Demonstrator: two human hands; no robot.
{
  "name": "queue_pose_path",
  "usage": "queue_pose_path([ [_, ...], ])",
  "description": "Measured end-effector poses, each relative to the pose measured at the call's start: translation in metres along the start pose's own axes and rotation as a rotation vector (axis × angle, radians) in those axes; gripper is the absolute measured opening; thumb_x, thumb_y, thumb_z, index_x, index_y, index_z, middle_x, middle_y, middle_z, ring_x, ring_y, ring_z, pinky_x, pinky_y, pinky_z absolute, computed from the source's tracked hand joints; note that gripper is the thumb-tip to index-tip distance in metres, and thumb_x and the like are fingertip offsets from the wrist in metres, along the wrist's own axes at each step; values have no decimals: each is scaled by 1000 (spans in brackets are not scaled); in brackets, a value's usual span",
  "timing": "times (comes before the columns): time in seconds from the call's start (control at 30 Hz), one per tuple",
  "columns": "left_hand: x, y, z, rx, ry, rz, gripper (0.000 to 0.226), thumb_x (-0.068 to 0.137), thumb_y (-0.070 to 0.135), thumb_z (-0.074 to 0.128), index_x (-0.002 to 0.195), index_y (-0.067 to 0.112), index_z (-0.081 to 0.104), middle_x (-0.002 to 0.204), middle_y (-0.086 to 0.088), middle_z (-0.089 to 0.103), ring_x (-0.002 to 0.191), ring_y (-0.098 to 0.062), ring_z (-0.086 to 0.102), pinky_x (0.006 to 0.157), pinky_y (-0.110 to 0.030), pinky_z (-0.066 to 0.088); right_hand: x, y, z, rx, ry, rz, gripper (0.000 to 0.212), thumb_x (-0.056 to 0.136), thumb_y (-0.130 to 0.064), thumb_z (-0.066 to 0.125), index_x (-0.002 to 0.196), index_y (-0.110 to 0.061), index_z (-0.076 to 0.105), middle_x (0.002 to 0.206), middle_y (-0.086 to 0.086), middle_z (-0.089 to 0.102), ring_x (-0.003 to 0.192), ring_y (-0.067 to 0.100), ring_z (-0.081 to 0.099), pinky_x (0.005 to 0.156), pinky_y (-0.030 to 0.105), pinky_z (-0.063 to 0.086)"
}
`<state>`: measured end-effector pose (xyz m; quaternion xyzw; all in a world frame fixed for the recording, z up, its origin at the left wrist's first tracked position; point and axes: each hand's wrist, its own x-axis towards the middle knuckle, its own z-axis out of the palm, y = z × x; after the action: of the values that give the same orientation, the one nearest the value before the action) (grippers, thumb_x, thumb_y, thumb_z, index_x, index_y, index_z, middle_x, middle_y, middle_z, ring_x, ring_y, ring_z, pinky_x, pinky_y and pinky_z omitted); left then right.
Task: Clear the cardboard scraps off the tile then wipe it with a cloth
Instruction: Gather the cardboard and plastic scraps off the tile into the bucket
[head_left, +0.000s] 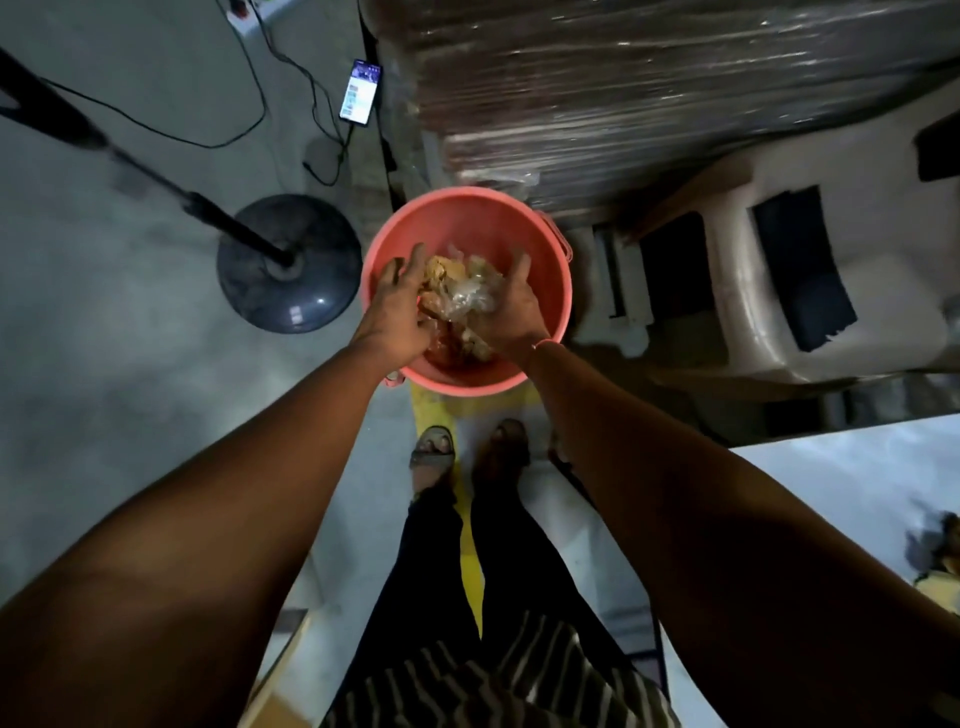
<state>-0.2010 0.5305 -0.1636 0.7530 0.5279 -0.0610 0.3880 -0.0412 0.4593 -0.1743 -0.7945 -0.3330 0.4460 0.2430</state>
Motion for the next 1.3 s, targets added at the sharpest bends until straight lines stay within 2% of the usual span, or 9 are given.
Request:
queue_pose_path([
  [0.23, 1, -5, -1, 15, -28, -9, 117, 86, 7, 75, 163, 20, -10, 167, -16, 8, 153, -36, 22, 117, -36, 32, 2, -3, -1, -68, -33, 66, 116, 74, -27, 89, 161, -10, 14, 158, 23, 27, 147, 40, 32, 121, 39, 29],
  [0.4, -4, -8, -3, 92, 7, 19, 120, 90, 31, 75, 160, 17, -20, 165, -27, 9, 152, -45, 14, 123, -53, 22, 1, -9, -2, -93, 121, 72, 67, 84, -28, 79, 140, -8, 50, 142, 21, 48, 130, 40, 49, 109, 34, 37],
  [0.5, -6, -6, -6, 138, 47, 21, 116, 91, 34, 73, 161, 14, -17, 163, -27, 8, 149, -47, 14, 121, -55, 22, 1, -15, -2, 11, 203, 158, 66, 90, -34, 72, 146, -9, 47, 147, 20, 47, 133, 39, 49, 112, 35, 36],
  [0.63, -8, -9, -7, 142, 24, 0, 114, 93, 36, 72, 161, 16, -18, 164, -25, 0, 151, -43, 8, 122, -52, 21, 3, -18, -1, 105, 206, 219, 62, 80, -27, 79, 135, -13, 54, 136, 15, 52, 125, 35, 54, 112, 37, 41],
  [0.83, -14, -12, -8, 149, 14, -3, 113, 95, 38, 70, 160, 16, -20, 164, -24, -2, 151, -42, 7, 122, -50, 21, 5, -12, -2, 101, 262, 253, 81, 53, -36, 98, 122, -17, 60, 121, 4, 66, 108, 25, 64, 97, 38, 54],
  [1.03, -14, -12, -8, 189, 42, 8, 113, 93, 41, 70, 161, 15, -16, 162, -24, 1, 148, -43, 11, 122, -50, 21, 15, -5, 4, 203, 207, 249, 104, 26, -66, 90, 120, -27, 67, 124, 3, 61, 101, 22, 65, 99, 39, 57],
  [1.17, -15, -10, -9, 226, 44, 29, 108, 95, 43, 66, 162, 13, -12, 162, -24, 3, 147, -43, 13, 121, -50, 23, 7, -14, -3, 264, 80, 235, 94, 45, -54, 100, 125, -35, 55, 143, 4, 36, 114, 23, 54, 109, 36, 49],
  [1.23, -15, -11, -10, 256, 48, 47, 109, 94, 44, 67, 162, 13, -12, 163, -23, 4, 147, -44, 13, 121, -52, 24, 9, -14, -3, 318, 69, 214, 111, 43, -57, 101, 139, -34, 49, 150, 1, 34, 123, 26, 54, 111, 41, 48],
  [1.3, -14, -12, -10, 303, 52, 69, 113, 91, 47, 69, 163, 12, -11, 164, -23, 5, 149, -44, 12, 123, -54, 23, 6, -17, -4, 283, 77, 170, 119, 56, -48, 98, 156, -32, 36, 156, 4, 31, 133, 31, 49, 117, 44, 43],
])
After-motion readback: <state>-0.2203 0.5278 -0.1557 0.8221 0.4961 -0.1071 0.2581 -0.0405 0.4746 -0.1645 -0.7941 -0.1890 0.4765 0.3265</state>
